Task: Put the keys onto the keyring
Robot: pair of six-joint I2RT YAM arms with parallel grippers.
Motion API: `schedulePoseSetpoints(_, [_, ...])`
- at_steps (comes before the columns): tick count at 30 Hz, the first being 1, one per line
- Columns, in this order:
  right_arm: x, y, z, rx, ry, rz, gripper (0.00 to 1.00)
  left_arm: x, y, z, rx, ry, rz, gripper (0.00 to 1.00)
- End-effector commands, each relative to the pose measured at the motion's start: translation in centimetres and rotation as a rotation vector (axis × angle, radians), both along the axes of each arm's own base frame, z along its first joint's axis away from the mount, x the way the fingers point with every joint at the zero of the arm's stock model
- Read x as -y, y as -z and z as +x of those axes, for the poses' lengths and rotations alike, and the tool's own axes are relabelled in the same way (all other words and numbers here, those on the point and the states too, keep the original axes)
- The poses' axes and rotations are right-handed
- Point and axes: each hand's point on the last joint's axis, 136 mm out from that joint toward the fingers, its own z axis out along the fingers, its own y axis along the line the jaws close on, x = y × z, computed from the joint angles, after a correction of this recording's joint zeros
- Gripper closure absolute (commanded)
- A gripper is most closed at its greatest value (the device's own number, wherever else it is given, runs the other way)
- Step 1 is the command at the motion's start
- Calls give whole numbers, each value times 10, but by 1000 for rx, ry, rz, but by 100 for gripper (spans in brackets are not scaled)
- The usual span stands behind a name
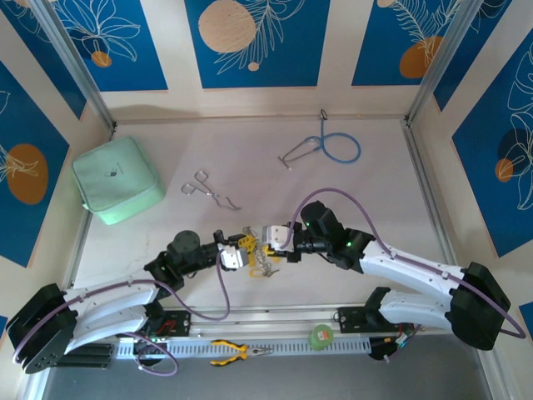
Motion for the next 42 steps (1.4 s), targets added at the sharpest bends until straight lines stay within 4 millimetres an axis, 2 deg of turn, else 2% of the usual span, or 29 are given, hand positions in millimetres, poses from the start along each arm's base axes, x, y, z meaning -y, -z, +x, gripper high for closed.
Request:
schedulePoseSetpoints(1, [-10, -17, 2, 47, -25, 38, 75, 5, -18, -1, -67, 1, -91, 100])
schedulePoseSetpoints(4, [-10, -18, 7, 63, -1, 35, 78, 6, -15, -5, -99, 16, -91, 100])
schedulePoseSetpoints(11, [-1, -21, 13, 110, 40, 35, 76, 7, -11, -10, -134, 43, -79, 100])
schedulePoseSetpoints(18, [-9, -21, -2, 68, -49, 37, 74, 9, -11, -10, -146, 52, -79, 100])
schedulePoseSetpoints(25, [-13, -19, -1, 69, -59, 29, 75, 10, -11, -12, -149, 63, -77, 100])
schedulePoseSetpoints(36, [-18, -16, -5, 44, -92, 15, 88, 10, -11, -13, -154, 67, -78, 100])
schedulePoseSetpoints(40, [-19, -15, -7, 35, -106, 9, 100, 10, -9, -12, -158, 63, -73, 100])
schedulePoseSetpoints(42, [-19, -15, -9, 28, -113, 10, 100, 10, -9, -10, -159, 48, -70, 100])
